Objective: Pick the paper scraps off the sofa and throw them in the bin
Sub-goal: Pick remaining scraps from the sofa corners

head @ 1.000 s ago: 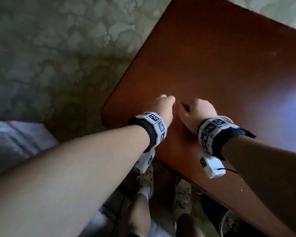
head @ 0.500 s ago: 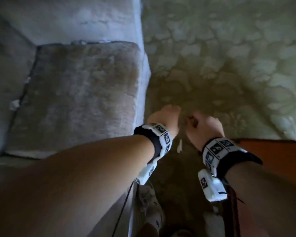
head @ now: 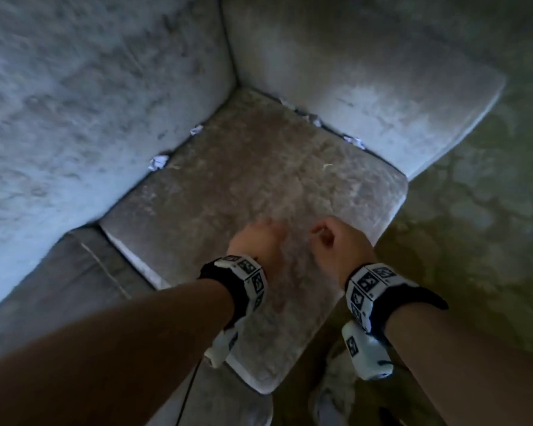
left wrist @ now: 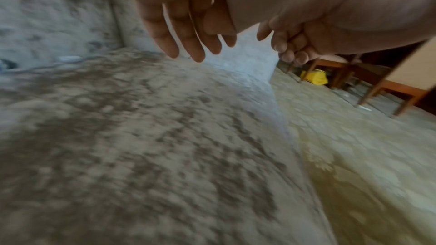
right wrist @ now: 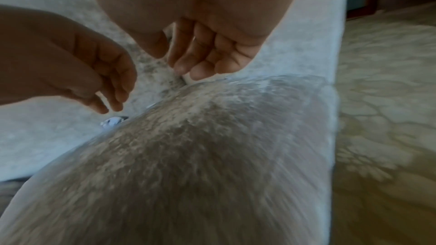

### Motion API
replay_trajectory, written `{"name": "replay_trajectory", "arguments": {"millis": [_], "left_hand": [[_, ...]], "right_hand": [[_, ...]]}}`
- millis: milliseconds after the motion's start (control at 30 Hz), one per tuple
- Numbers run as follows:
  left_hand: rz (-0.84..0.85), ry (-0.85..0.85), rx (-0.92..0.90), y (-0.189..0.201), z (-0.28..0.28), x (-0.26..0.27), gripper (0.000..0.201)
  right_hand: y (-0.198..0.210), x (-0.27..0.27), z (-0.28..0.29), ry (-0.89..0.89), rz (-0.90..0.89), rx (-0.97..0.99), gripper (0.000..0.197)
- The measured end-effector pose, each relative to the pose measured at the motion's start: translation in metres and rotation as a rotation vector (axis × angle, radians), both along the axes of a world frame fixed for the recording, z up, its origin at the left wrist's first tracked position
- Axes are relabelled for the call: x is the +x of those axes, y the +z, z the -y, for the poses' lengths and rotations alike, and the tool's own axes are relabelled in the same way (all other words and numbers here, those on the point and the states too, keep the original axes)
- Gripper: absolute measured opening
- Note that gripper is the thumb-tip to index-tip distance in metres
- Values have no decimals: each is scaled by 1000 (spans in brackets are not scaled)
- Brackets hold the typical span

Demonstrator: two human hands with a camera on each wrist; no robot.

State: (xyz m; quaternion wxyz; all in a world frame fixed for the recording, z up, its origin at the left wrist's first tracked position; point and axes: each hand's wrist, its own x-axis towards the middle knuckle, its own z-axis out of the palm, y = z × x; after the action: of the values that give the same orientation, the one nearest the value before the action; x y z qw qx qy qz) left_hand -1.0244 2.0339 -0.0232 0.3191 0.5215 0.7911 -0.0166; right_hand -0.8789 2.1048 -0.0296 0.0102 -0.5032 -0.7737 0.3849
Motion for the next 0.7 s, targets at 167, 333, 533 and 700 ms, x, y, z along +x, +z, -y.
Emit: {"name": "replay_trajectory", "arguments": {"millis": [167, 333, 533, 700], "left_hand": [[-104, 221, -30, -4, -17, -54, 40], [-129, 415, -45, -16, -27, -82, 37], [-189, 689, 24, -31, -35, -133, 41], [-207, 810, 19, -39, -46, -206, 44]], "right_hand": [[-3, -61, -60, 150, -56, 5, 18], [1, -110, -108, 264, -81, 10, 28], [-20, -189, -135, 455, 21, 22, 45], [-32, -270, -153, 603, 157, 31, 54]]}}
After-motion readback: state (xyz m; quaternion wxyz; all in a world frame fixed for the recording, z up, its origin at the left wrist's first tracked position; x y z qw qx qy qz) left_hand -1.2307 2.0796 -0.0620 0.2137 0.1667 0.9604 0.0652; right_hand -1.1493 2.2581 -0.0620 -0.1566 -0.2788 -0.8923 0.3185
